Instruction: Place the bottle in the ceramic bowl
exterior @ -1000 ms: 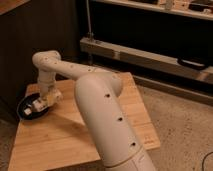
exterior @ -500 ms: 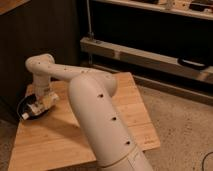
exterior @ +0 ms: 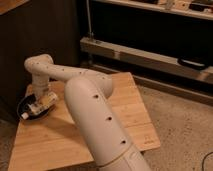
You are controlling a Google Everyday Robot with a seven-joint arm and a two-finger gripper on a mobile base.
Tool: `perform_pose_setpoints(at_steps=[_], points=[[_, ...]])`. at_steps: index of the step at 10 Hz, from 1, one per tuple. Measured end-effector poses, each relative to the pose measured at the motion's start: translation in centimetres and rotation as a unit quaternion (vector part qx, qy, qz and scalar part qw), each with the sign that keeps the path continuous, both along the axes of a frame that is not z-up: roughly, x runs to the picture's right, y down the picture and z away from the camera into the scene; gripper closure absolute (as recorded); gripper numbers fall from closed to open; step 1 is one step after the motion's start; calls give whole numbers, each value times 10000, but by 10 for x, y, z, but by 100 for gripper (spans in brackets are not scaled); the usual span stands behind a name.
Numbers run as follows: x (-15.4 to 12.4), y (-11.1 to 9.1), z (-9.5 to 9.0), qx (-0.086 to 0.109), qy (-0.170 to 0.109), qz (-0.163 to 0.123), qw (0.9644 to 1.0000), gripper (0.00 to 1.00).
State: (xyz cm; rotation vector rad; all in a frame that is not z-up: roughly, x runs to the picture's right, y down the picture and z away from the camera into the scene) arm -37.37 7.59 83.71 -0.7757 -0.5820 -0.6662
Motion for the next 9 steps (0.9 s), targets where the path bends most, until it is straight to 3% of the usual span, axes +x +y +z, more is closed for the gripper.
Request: perform_pose_setpoints(at_steps=[1,4,5,9], points=[[-2,1,1,26,16,-38,10000,98],[3,-2,5,106,226,157,9996,73],[7,-3,6,158,323,215,9991,60],[12,-6,0,376,873,340,9949,23]])
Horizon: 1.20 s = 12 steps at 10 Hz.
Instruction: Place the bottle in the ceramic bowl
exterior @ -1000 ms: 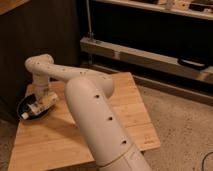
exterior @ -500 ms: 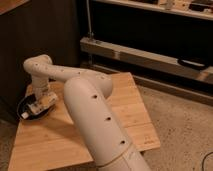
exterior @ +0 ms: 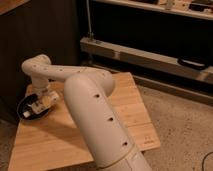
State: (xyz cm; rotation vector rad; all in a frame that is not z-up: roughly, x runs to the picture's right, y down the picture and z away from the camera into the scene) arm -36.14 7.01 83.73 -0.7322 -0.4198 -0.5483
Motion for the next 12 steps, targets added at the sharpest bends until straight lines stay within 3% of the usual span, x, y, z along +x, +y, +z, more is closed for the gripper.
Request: perform_pose_setpoints(at_steps=[2,6,8,12], points=[[2,-2,0,14,211,110,9997,20],[5,9,9,-144,542,240,9981,20],[8,13,11,-216,631,309,9973,20],[10,14,11,-209,546,410,9974,20]])
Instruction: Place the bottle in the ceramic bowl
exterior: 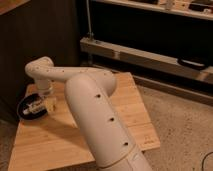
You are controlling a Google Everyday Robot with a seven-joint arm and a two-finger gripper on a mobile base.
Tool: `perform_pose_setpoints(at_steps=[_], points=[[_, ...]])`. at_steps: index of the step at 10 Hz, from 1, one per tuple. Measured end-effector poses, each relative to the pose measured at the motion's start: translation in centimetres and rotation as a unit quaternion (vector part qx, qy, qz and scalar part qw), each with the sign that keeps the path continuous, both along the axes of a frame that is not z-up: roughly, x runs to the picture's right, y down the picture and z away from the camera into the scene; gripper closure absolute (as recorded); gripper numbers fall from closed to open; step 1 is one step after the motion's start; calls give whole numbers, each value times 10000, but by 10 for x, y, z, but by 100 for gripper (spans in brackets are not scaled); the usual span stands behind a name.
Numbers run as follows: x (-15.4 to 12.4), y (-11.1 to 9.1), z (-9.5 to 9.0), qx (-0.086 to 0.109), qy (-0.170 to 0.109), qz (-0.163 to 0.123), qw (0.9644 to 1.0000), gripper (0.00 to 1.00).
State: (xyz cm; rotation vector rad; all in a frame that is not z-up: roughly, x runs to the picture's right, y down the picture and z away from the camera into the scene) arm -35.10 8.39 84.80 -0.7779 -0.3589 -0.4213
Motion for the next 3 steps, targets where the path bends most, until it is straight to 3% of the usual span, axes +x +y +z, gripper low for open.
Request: perform_pose_setpoints(at_steps=[3], points=[[3,-2,1,6,15,15,10000,20]])
